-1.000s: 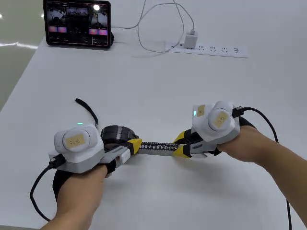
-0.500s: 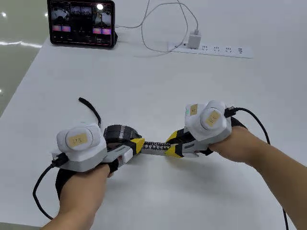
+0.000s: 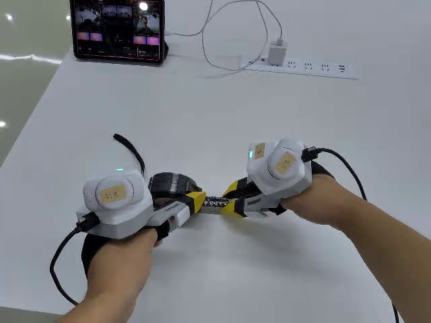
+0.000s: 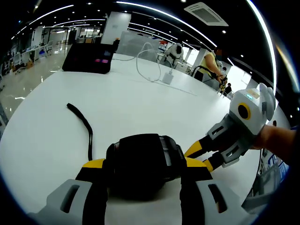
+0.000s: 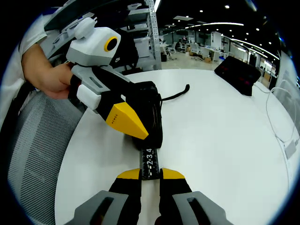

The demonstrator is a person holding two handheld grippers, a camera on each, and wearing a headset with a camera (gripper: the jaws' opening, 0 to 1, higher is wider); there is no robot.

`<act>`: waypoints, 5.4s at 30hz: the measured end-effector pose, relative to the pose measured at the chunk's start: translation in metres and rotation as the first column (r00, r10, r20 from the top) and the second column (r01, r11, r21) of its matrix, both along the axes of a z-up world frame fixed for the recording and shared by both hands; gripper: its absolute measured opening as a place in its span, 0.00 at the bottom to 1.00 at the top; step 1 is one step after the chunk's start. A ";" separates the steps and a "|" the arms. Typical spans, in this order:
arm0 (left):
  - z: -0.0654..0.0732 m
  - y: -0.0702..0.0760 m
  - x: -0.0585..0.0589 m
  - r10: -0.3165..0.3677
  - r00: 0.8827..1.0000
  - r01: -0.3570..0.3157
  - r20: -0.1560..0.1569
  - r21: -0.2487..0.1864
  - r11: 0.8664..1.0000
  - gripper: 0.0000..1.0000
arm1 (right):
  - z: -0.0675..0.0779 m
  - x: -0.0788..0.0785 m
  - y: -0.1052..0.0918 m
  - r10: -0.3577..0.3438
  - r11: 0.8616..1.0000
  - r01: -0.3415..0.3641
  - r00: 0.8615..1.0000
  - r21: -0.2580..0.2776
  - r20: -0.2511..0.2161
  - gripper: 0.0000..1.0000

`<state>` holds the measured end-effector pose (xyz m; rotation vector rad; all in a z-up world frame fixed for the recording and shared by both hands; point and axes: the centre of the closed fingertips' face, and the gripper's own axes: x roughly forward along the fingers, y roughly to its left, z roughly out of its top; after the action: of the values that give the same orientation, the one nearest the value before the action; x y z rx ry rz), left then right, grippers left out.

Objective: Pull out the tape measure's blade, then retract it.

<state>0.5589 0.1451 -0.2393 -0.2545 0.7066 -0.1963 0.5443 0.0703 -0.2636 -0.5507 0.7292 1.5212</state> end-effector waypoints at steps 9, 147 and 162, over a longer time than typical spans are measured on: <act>-0.001 0.001 0.001 -0.001 1.000 0.001 0.001 0.000 1.000 0.58 | 0.000 -0.002 0.013 0.010 1.000 -0.010 1.000 0.010 0.002 0.10; 0.012 -0.003 0.005 -0.035 0.997 0.035 0.066 0.009 0.999 0.68 | 0.012 0.006 0.013 -0.139 0.990 0.136 0.989 0.044 0.050 0.33; 0.025 0.000 -0.002 -0.125 0.985 0.120 0.120 0.049 0.992 0.70 | 0.022 0.002 -0.008 -0.197 0.979 0.193 0.979 0.064 0.056 0.37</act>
<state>0.5564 0.1448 -0.2145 -0.1578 0.6033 -0.3119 0.5460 0.0625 -0.2417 -0.4667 0.6686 1.3330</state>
